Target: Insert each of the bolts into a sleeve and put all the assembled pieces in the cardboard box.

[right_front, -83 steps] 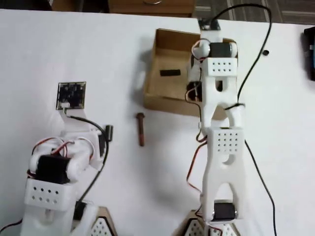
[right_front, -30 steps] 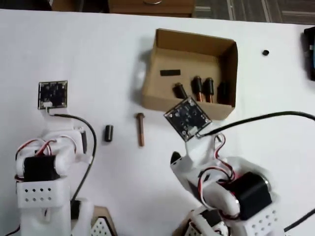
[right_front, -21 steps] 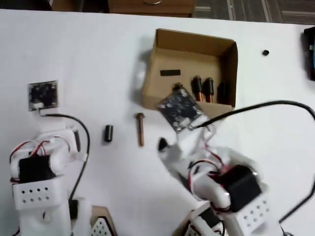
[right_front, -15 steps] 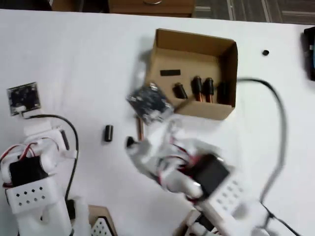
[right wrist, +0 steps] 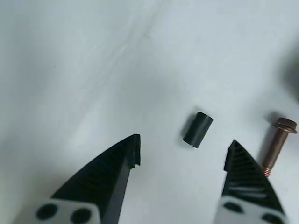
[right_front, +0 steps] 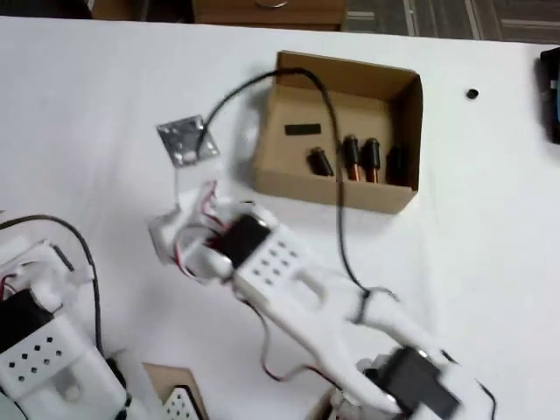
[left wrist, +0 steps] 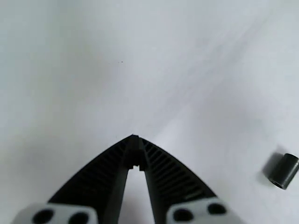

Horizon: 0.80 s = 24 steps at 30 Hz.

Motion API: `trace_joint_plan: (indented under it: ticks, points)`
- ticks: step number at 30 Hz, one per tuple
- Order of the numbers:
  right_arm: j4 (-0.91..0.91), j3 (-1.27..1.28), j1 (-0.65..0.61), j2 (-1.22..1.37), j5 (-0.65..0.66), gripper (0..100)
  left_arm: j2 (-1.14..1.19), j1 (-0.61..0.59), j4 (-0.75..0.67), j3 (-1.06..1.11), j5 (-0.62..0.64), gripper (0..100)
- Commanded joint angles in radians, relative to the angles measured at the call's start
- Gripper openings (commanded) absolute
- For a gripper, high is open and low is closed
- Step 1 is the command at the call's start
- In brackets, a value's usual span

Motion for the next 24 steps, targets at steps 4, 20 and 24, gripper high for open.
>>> trace_joint_plan:
  ticks: [4, 20, 24]
  points:
    - [0.094, -0.282, -0.001, 0.271, -0.118, 28.3, -0.005, -0.041, -0.015, -0.019, -0.008, 2]
    - [0.225, -0.617, 0.035, 0.696, -0.244, 28.3, -0.005, -0.051, -0.018, -0.019, -0.008, 2]
    - [0.220, -0.617, 0.041, 0.727, -0.264, 28.3, -0.005, -0.049, -0.020, -0.019, -0.008, 2]
